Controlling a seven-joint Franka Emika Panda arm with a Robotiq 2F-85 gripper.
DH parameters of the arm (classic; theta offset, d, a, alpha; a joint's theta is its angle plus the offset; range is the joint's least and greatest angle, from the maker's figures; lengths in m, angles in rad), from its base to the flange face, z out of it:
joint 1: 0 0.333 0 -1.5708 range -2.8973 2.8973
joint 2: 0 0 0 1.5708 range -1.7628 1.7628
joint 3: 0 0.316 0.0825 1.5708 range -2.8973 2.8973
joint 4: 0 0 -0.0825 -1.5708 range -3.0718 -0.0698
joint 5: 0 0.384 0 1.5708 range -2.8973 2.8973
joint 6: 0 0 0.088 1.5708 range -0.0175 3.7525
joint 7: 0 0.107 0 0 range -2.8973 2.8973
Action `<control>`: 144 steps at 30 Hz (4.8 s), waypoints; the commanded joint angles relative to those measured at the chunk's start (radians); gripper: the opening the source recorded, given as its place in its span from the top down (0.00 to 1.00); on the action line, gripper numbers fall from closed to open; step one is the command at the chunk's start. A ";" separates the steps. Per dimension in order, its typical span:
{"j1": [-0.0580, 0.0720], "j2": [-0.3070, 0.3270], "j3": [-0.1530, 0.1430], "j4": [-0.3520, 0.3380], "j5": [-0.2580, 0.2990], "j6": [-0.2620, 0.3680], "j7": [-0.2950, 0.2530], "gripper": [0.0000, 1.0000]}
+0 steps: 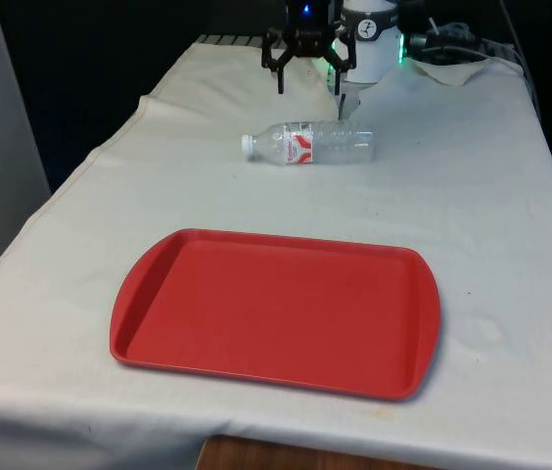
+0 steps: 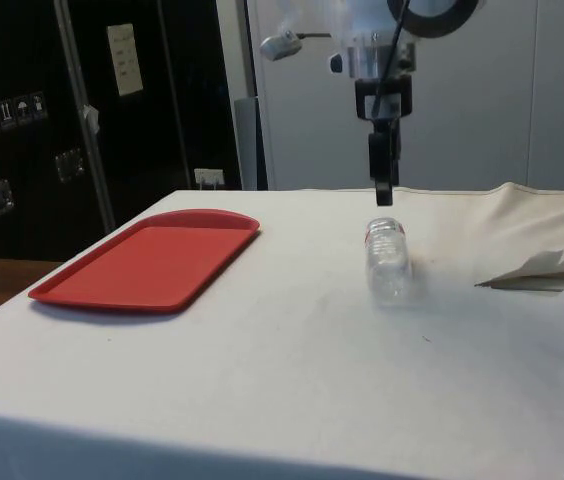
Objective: Place the bottle upright on the tray.
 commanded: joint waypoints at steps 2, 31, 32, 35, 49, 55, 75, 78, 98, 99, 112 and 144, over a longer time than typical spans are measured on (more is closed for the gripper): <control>0.004 0.008 -0.006 -0.006 0.014 0.023 -0.014 0.00; -0.001 0.030 -0.003 -0.002 0.007 0.031 0.116 0.00; -0.001 0.030 -0.003 -0.001 0.007 0.030 0.121 0.00; -0.002 0.031 -0.005 0.001 0.008 0.029 0.135 0.00; 0.001 0.030 -0.011 0.005 0.015 0.029 0.202 0.00; 0.001 0.030 -0.011 0.008 0.025 0.029 0.226 0.00; 0.001 0.030 -0.014 0.015 0.076 0.028 0.292 0.00; 0.001 0.030 -0.015 0.016 0.083 0.028 0.302 0.00; -0.001 0.028 -0.020 0.020 0.103 0.027 0.372 0.00; 0.000 0.032 -0.022 0.022 0.113 0.028 0.378 0.00; 0.001 0.039 -0.027 0.025 0.135 0.030 0.432 0.00; 0.000 0.048 -0.044 0.025 0.135 0.032 0.604 0.00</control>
